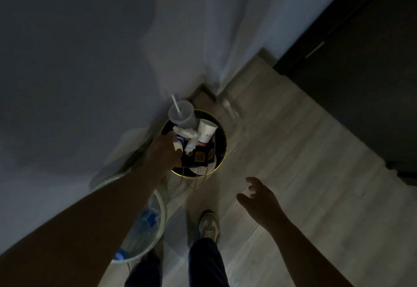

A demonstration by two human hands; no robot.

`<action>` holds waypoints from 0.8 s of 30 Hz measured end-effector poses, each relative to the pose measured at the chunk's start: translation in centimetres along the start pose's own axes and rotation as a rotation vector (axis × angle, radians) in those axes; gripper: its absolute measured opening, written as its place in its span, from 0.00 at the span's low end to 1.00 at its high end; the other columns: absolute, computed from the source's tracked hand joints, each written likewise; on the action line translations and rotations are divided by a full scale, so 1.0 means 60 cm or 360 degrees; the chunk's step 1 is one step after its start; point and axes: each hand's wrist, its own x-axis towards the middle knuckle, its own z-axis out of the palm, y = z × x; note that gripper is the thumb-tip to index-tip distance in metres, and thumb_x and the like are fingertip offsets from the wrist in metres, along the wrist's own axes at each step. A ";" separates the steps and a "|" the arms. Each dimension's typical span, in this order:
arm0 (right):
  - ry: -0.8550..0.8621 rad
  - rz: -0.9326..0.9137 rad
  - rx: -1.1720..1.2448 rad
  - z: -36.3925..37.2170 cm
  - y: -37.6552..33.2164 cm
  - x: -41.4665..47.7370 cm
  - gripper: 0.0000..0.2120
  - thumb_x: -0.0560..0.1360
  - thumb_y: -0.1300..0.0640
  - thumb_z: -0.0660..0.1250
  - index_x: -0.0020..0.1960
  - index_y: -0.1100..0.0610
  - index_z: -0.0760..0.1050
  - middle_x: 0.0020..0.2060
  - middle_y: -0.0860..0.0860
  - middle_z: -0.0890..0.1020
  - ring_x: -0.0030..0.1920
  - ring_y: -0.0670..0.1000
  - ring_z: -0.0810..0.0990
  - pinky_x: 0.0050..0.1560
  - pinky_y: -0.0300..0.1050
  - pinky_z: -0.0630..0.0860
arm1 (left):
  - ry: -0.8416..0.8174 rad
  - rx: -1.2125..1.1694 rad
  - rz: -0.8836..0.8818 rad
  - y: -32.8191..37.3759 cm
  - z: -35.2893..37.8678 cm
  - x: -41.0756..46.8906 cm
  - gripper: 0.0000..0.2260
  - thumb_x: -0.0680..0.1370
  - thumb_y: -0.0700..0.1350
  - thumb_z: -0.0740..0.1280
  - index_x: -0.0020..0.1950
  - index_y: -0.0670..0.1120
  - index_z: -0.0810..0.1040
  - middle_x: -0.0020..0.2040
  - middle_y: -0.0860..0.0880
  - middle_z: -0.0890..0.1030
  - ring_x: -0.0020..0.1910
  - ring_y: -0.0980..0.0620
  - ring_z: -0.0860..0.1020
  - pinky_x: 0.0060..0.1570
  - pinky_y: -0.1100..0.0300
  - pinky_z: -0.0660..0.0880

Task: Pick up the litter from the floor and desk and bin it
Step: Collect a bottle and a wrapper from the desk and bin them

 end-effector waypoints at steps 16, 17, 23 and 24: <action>-0.0049 -0.0046 -0.0375 -0.086 -0.012 0.052 0.28 0.76 0.50 0.64 0.74 0.52 0.62 0.68 0.56 0.71 0.64 0.56 0.73 0.62 0.52 0.74 | -0.0241 0.0120 0.0297 0.056 0.004 -0.076 0.12 0.77 0.43 0.65 0.60 0.43 0.76 0.57 0.46 0.80 0.57 0.50 0.76 0.51 0.66 0.67; -0.0076 -0.0061 -0.0432 -0.104 -0.012 0.079 0.28 0.76 0.51 0.64 0.74 0.53 0.62 0.68 0.56 0.71 0.64 0.57 0.73 0.62 0.52 0.73 | -0.0246 0.0076 0.0265 0.072 0.019 -0.066 0.11 0.77 0.43 0.66 0.59 0.43 0.77 0.56 0.45 0.80 0.56 0.49 0.77 0.51 0.64 0.68; -0.0062 -0.0329 -0.0960 -0.230 0.008 0.268 0.28 0.77 0.51 0.64 0.74 0.56 0.61 0.65 0.58 0.71 0.64 0.57 0.73 0.61 0.47 0.72 | -0.0091 -0.0067 0.0118 0.227 0.150 0.040 0.11 0.76 0.46 0.66 0.56 0.43 0.78 0.53 0.44 0.81 0.54 0.45 0.79 0.51 0.57 0.72; -0.0063 -0.0390 -0.1034 -0.244 0.012 0.295 0.27 0.77 0.51 0.64 0.73 0.55 0.62 0.64 0.57 0.72 0.63 0.57 0.73 0.59 0.47 0.72 | -0.0090 -0.0101 0.0089 0.249 0.176 0.055 0.12 0.76 0.46 0.66 0.58 0.43 0.77 0.55 0.44 0.80 0.55 0.45 0.78 0.53 0.56 0.74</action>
